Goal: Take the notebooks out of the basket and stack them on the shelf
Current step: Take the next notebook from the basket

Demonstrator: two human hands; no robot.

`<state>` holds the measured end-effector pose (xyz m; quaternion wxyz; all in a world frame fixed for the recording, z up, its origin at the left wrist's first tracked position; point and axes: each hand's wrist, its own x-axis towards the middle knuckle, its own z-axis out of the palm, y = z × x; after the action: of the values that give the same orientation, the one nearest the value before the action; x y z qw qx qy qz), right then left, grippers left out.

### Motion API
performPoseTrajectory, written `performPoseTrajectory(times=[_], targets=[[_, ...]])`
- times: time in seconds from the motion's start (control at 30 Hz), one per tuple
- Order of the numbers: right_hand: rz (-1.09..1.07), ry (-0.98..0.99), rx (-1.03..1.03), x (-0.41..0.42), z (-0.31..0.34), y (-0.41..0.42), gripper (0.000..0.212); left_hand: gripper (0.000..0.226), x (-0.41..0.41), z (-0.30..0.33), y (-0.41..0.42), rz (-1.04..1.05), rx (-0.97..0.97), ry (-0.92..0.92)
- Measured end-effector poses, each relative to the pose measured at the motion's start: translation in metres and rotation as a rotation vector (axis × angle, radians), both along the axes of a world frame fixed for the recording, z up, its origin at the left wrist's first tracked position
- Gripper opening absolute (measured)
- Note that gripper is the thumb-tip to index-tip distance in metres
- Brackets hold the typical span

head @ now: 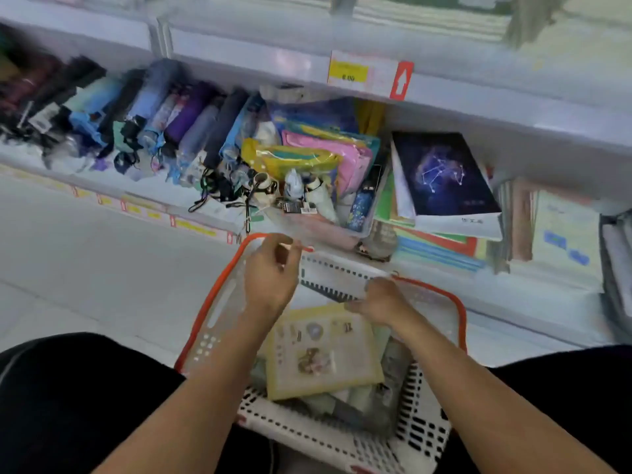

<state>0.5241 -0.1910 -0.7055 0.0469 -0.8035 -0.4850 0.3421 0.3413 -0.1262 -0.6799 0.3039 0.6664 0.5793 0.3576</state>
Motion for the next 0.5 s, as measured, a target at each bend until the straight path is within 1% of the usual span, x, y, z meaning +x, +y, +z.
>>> performPoseTrajectory(times=[0.03, 0.07, 0.1, 0.13, 0.17, 0.2, 0.23, 0.27, 0.33, 0.4, 0.43, 0.47, 0.5], targets=[[-0.054, 0.089, -0.196, 0.0, -0.036, -0.016, 0.047, 0.03, -0.019, -0.041, -0.02, 0.038, -0.251, 0.161], [-0.138, 0.16, -0.292, 0.002, -0.066, -0.032, 0.056, 0.045, -0.036, -0.077, -0.036, 0.086, -0.512, 0.287], [-0.203, 0.172, -0.355, 0.005, -0.094, -0.047, 0.07, 0.058, -0.048, -0.103, -0.049, 0.116, -0.756, 0.34], [-0.23, 0.172, -0.414, 0.011, -0.127, -0.06, 0.087, 0.069, -0.054, -0.119, -0.061, 0.116, -0.957, 0.333], [-0.248, 0.159, -0.471, 0.015, -0.156, -0.069, 0.104, 0.077, -0.056, -0.13, -0.068, 0.089, -1.093, 0.283], [-0.286, 0.15, -0.492, 0.016, -0.176, -0.075, 0.116, 0.081, -0.057, -0.135, -0.073, 0.056, -1.168, 0.233], [-0.319, 0.158, -0.5, 0.015, -0.185, -0.076, 0.115, 0.079, -0.056, -0.138, -0.076, 0.032, -1.197, 0.211], [-0.315, 0.146, -0.503, 0.009, -0.173, -0.074, 0.103, 0.077, -0.056, -0.141, -0.078, 0.025, -1.203, 0.205], [-0.28, 0.046, -0.491, -0.005, -0.133, -0.065, 0.073, 0.073, -0.056, -0.146, -0.079, 0.032, -1.204, 0.175], [-0.258, 0.003, -0.474, -0.011, -0.112, -0.06, 0.06, 0.069, -0.059, -0.147, -0.076, 0.124, -1.242, 0.072], [-0.266, 0.019, -0.465, -0.011, -0.106, -0.059, 0.057, 0.068, -0.06, -0.147, -0.076, 0.152, -1.242, 0.046], [-0.31, 0.085, -0.452, -0.011, -0.099, -0.059, 0.055, 0.067, -0.061, -0.146, -0.076, 0.163, -1.257, 0.048], [-0.424, 0.229, -0.443, -0.01, -0.093, -0.058, 0.051, 0.064, -0.063, -0.147, -0.075, 0.172, -1.263, 0.041]])
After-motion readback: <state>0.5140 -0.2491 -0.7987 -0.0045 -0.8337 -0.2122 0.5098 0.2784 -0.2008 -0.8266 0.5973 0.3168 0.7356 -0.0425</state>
